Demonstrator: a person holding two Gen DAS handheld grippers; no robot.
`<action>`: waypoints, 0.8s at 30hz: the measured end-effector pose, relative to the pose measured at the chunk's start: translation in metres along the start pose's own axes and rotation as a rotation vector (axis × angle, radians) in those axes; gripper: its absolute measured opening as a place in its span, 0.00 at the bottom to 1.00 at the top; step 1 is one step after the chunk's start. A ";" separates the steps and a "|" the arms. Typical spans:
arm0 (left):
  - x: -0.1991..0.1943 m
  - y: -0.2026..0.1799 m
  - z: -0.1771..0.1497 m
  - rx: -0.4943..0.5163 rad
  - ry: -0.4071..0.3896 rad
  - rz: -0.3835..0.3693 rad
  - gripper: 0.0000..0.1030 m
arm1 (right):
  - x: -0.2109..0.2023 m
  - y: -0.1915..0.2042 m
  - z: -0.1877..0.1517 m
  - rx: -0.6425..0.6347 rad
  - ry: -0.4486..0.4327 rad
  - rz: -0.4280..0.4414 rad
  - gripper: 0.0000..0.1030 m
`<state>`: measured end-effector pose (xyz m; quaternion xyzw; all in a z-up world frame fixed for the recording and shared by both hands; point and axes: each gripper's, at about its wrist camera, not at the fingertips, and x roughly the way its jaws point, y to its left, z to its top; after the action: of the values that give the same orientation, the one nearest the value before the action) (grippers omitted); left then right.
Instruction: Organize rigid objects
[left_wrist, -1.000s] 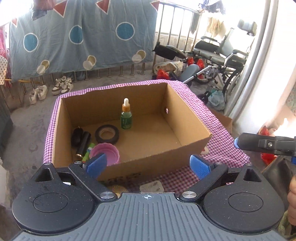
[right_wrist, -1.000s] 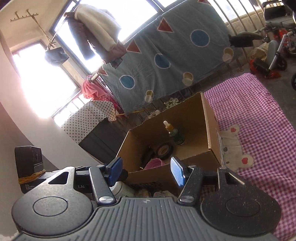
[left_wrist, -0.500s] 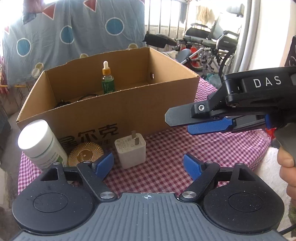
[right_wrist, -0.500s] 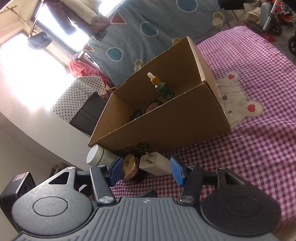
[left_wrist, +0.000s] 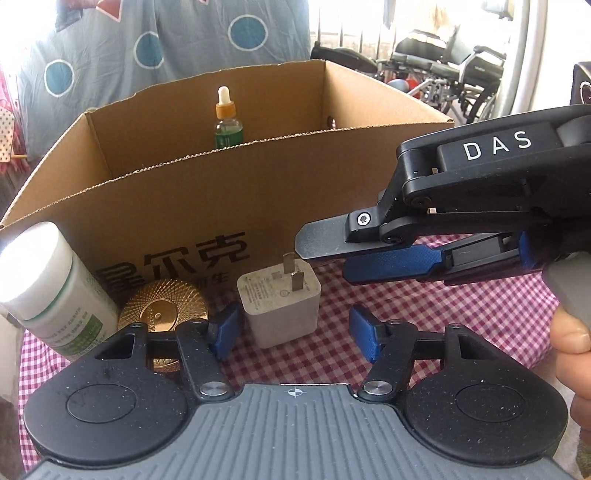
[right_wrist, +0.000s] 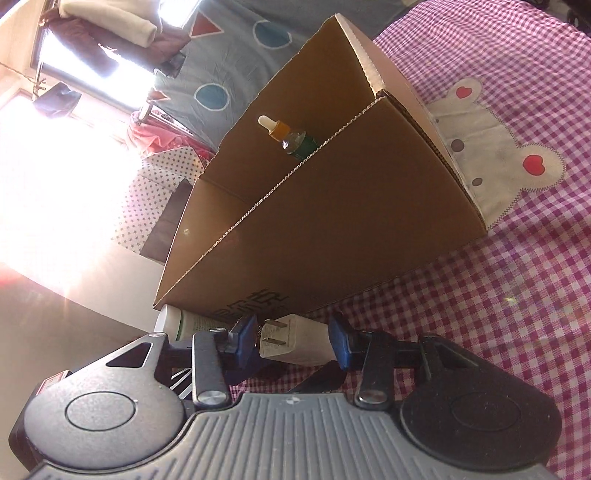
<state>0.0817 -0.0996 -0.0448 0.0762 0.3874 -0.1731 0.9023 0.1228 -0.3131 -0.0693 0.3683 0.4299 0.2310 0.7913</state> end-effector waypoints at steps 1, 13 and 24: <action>0.001 0.000 0.000 -0.003 0.003 0.000 0.61 | 0.002 -0.001 0.000 0.008 0.005 0.010 0.44; 0.006 -0.004 -0.001 -0.013 0.008 -0.034 0.61 | 0.015 -0.003 0.005 0.032 0.037 0.010 0.45; 0.003 -0.029 -0.002 0.014 0.017 -0.096 0.61 | -0.008 -0.015 -0.002 0.052 0.014 -0.042 0.45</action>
<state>0.0718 -0.1265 -0.0487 0.0654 0.3971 -0.2184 0.8890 0.1177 -0.3269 -0.0781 0.3781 0.4491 0.2056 0.7830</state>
